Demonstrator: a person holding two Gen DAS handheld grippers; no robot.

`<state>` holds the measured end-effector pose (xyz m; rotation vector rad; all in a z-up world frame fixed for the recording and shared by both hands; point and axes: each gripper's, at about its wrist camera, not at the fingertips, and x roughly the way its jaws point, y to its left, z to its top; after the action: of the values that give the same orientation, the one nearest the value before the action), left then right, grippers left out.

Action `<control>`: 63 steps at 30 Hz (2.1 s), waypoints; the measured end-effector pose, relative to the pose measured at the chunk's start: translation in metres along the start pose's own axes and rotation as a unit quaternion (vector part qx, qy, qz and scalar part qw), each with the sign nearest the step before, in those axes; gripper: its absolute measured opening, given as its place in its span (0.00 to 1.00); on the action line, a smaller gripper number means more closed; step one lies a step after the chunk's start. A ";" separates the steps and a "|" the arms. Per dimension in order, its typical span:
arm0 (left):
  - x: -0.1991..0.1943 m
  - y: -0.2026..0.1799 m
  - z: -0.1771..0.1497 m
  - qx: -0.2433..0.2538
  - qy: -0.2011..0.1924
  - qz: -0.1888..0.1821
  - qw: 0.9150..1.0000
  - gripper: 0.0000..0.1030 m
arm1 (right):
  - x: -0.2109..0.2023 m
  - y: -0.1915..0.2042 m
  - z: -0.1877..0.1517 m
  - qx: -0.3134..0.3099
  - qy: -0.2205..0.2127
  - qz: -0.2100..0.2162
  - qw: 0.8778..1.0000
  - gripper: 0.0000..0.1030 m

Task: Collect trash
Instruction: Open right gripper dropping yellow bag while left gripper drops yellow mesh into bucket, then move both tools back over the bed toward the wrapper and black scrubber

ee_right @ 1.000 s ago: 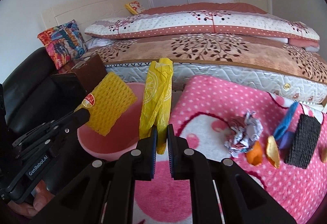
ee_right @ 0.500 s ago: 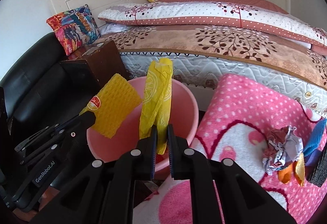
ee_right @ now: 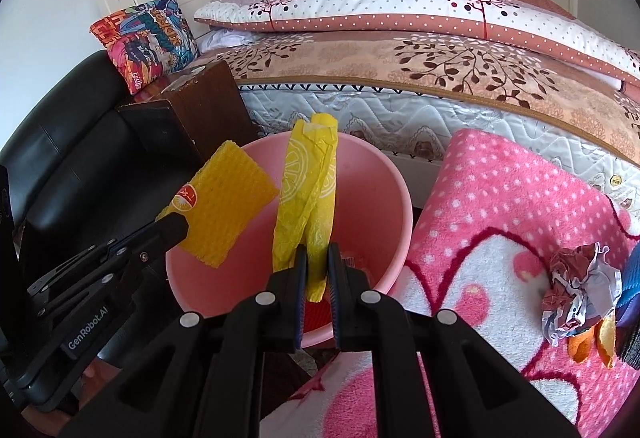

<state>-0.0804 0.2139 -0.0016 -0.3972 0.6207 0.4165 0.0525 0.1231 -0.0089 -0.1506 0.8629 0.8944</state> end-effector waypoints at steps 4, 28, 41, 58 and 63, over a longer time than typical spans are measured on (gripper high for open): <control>0.000 0.002 0.001 -0.003 -0.002 0.003 1.000 0.33 | 0.002 -0.001 0.000 0.003 0.002 0.001 1.000 0.10; -0.013 -0.014 0.005 0.010 -0.013 -0.020 1.000 0.36 | -0.030 -0.007 -0.016 -0.001 -0.037 -0.017 0.999 0.45; -0.018 -0.065 -0.007 0.052 -0.006 -0.065 0.996 0.36 | -0.082 -0.047 -0.049 0.030 -0.064 -0.059 0.996 0.50; -0.006 -0.173 -0.028 0.161 0.010 -0.166 0.973 0.36 | -0.160 -0.186 -0.126 0.168 -0.111 -0.204 0.958 0.50; 0.017 -0.206 -0.036 0.191 0.031 -0.176 0.965 0.36 | -0.176 -0.228 -0.144 0.219 -0.116 -0.224 0.943 0.50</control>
<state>0.0150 0.0275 0.0086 -0.1458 0.6604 -0.0584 0.0778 -0.1976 -0.0301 0.1428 0.7447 0.2732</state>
